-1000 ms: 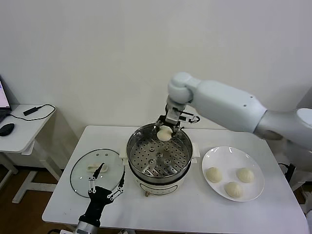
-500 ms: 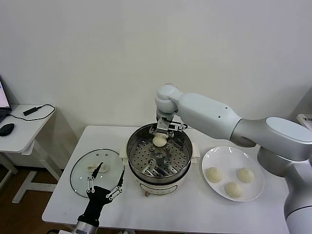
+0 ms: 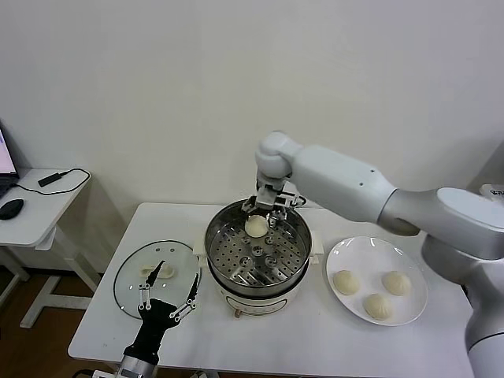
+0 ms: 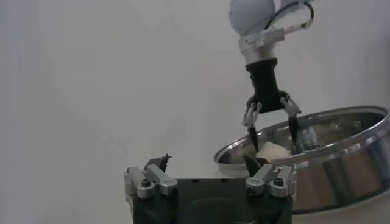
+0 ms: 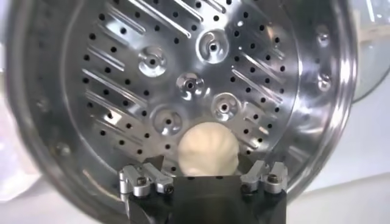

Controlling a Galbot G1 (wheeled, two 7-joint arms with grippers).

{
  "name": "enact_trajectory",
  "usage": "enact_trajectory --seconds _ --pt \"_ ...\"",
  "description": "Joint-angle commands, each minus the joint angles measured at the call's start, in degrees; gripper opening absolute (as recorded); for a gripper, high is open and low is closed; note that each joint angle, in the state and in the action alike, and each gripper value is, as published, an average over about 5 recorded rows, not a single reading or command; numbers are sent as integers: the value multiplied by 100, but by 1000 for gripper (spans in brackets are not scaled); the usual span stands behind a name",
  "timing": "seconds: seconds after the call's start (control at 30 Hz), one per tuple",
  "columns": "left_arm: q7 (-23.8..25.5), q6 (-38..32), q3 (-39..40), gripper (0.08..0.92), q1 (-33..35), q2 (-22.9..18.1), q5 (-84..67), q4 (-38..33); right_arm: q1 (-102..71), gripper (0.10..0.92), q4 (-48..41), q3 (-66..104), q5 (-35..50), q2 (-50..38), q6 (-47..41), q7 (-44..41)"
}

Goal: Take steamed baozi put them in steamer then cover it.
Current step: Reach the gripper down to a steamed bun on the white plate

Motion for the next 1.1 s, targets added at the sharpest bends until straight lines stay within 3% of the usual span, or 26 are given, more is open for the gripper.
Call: enact_trajectory --seconds 0.03,0.2,0.4,1.1 --pt "-4 -15 28 823 3 0 10 3 1184 823 381 -664 2570 -1553 -1963 -345" --pt "-6 -16 97 823 -28 -2 17 10 1379 823 367 -1540 3275 -2411 -2610 -53" --pt "-12 -13 131 823 -35 -21 21 -4 706 823 391 -2133 3251 -2886 -2766 510" --pt "-15 -67 79 823 42 -31 22 126 -1357 823 394 -1274 2691 -2846 -2999 1491"
